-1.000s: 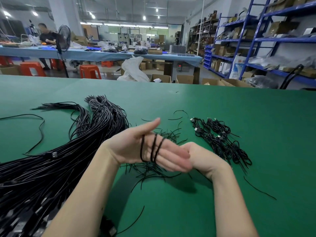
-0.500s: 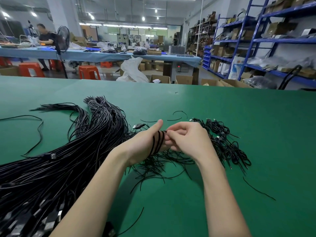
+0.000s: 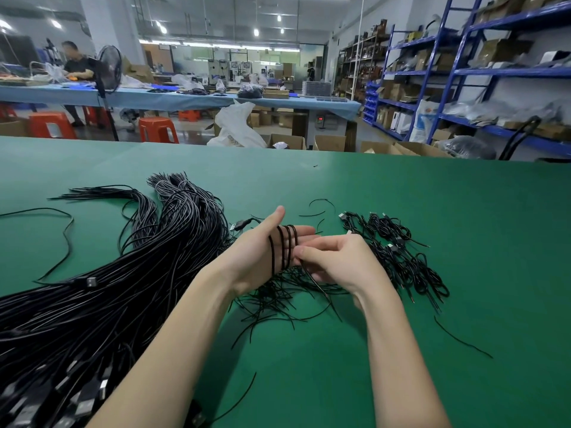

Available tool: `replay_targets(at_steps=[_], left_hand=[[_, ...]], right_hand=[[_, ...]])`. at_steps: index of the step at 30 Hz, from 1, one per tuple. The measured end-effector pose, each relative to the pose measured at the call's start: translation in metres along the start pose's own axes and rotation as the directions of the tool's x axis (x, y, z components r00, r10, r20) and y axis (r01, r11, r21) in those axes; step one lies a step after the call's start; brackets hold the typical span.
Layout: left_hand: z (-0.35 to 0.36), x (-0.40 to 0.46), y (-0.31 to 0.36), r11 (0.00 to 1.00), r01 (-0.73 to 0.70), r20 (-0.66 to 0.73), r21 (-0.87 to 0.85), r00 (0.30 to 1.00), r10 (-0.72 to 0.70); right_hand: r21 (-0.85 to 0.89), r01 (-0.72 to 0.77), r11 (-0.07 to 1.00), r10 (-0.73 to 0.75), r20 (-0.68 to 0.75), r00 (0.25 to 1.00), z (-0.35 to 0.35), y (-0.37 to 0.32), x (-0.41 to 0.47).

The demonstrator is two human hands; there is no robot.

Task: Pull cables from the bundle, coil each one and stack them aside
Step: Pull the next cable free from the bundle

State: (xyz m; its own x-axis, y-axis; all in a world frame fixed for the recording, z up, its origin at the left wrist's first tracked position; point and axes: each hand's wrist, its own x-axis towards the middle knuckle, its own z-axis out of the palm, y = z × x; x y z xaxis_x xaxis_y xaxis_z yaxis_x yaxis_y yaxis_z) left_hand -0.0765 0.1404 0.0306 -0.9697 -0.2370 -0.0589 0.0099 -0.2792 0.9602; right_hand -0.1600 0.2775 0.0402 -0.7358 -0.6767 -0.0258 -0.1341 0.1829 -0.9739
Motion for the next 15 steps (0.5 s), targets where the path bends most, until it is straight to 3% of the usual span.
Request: replay_targets(at_steps=[10, 13, 15], left_hand=[[0.009, 0.002, -0.009, 0.994, -0.094, -0.044, 0.057, 0.994, 0.097], [0.013, 0.000, -0.010, 0.945, -0.109, -0.076, 0.307, 0.987, 0.138], [0.014, -0.001, -0.009, 0.885, -0.101, -0.042, 0.455, 0.990, 0.135]], right_hand=[[0.014, 0.011, 1.000, -0.009, -0.097, 0.995, 0.004, 0.010, 0.002], [0.017, -0.041, 0.999, 0.042, -0.091, 0.995, -0.005, 0.014, 0.001], [-0.007, 0.003, 1.000, -0.004, -0.120, 0.993, -0.015, 0.014, 0.002]])
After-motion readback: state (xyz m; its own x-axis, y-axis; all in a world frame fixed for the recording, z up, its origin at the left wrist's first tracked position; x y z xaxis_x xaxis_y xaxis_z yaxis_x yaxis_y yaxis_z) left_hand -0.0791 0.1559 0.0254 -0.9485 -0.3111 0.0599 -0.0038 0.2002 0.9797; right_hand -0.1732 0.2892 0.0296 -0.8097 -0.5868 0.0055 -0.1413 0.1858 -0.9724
